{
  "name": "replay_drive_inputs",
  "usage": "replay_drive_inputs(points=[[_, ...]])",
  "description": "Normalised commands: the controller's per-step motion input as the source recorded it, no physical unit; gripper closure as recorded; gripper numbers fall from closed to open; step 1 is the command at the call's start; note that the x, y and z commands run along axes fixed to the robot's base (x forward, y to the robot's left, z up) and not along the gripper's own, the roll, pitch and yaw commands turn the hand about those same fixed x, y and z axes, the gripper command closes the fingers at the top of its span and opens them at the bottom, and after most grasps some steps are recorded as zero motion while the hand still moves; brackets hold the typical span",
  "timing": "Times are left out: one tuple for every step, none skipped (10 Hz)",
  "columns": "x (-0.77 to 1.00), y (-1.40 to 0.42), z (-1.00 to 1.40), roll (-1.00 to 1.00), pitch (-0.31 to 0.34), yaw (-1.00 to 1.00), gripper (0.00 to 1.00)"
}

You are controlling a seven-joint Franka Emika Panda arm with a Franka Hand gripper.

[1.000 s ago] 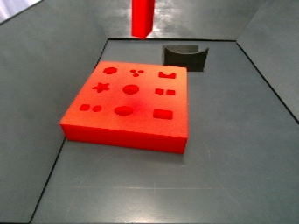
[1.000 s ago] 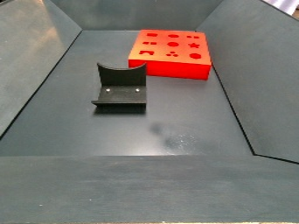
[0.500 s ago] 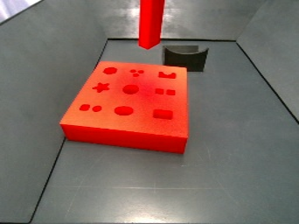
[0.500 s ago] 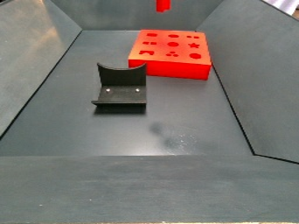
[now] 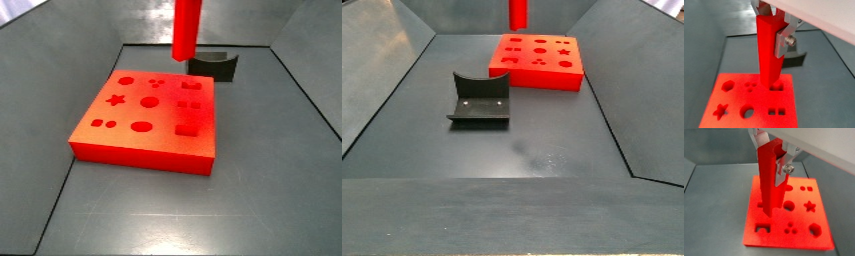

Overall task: Pick up the arch object. Move up. Move to above the board. Insert the arch object.
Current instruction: Insert the arch object.

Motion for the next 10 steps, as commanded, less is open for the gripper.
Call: replay_drive_inputs(points=[[0.28, 0.23, -0.47, 0.00, 0.000, -0.82, 1.00], [0.27, 0.25, -0.52, 0.01, 0.000, -0.81, 1.00], [0.23, 0.16, -0.47, 0.00, 0.000, -0.90, 1.00], [0.12, 0.05, -0.49, 0.00, -0.006, -1.00, 1.00], [0.00, 0.00, -0.50, 0.00, -0.046, -1.00, 1.00], [0.00, 0.00, -0.49, 0.00, -0.066, -1.00, 1.00], [0.00, 0.00, -0.49, 0.00, -0.066, -1.00, 1.00], [0.00, 0.06, -0.42, 0.00, -0.109, -1.00, 1.00], [0.00, 0.22, -0.15, 0.00, -0.091, -0.80, 1.00], [0.02, 0.23, -0.02, 0.00, -0.063, -0.78, 1.00]])
